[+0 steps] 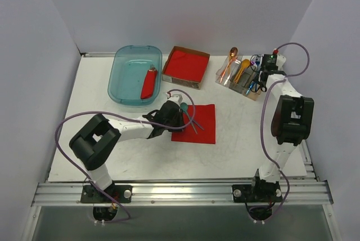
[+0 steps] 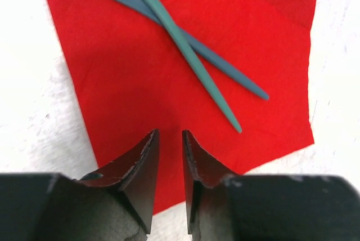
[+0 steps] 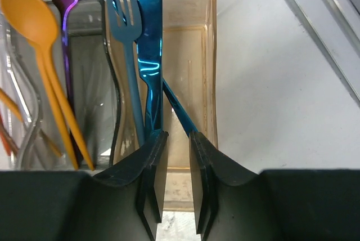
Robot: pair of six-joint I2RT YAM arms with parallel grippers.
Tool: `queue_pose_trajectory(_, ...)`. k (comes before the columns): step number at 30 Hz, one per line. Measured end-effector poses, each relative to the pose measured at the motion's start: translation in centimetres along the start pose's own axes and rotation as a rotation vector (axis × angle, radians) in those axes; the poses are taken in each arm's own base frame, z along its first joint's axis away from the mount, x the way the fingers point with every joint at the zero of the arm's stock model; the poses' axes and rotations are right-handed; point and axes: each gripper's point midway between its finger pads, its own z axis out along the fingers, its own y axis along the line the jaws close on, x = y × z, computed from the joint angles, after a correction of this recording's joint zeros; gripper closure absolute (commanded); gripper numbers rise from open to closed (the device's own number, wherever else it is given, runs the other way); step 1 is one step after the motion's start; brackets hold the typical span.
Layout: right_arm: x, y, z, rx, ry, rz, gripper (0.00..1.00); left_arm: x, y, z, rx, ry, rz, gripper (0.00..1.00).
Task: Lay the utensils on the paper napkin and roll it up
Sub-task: Adjust the napkin at the center of the board, then pick up the utensils from the container.
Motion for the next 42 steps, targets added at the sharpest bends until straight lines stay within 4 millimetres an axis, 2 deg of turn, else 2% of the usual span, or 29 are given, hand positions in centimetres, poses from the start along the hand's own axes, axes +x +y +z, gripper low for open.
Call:
queue_pose_trajectory(7,1.6,0.0,2.6,0.013,0.042,-0.010,0.69,0.7,0.4,1.0,-0.004,0.022,-0.032,0.72)
queue_pose_trajectory(14,0.8,0.9,4.0,0.002,0.021,-0.004,0.66,0.7,0.6,1.0,0.029,0.009,-0.070,0.72)
queue_pose_trajectory(21,1.2,0.9,5.0,0.007,0.031,-0.007,0.65,0.5,1.2,0.8,0.075,0.044,-0.095,0.71)
queue_pose_trajectory(28,2.3,0.8,6.4,0.018,0.051,-0.009,0.72,-0.4,2.8,0.7,0.067,0.046,-0.082,0.68)
queue_pose_trajectory(30,2.3,0.8,6.4,0.019,0.052,-0.009,0.81,-0.4,3.0,0.6,0.058,0.049,-0.066,0.68)
queue_pose_trajectory(34,2.2,0.9,6.4,0.020,0.046,0.003,0.87,-0.6,3.6,0.2,0.020,0.055,-0.028,0.67)
queue_pose_trajectory(38,2.0,0.8,6.5,0.024,0.032,0.007,0.92,-1.1,4.3,-0.9,-0.025,0.041,0.005,0.66)
queue_pose_trajectory(42,2.0,0.5,6.3,0.033,0.027,0.007,0.96,-2.8,3.9,-2.4,-0.028,-0.015,0.023,0.64)
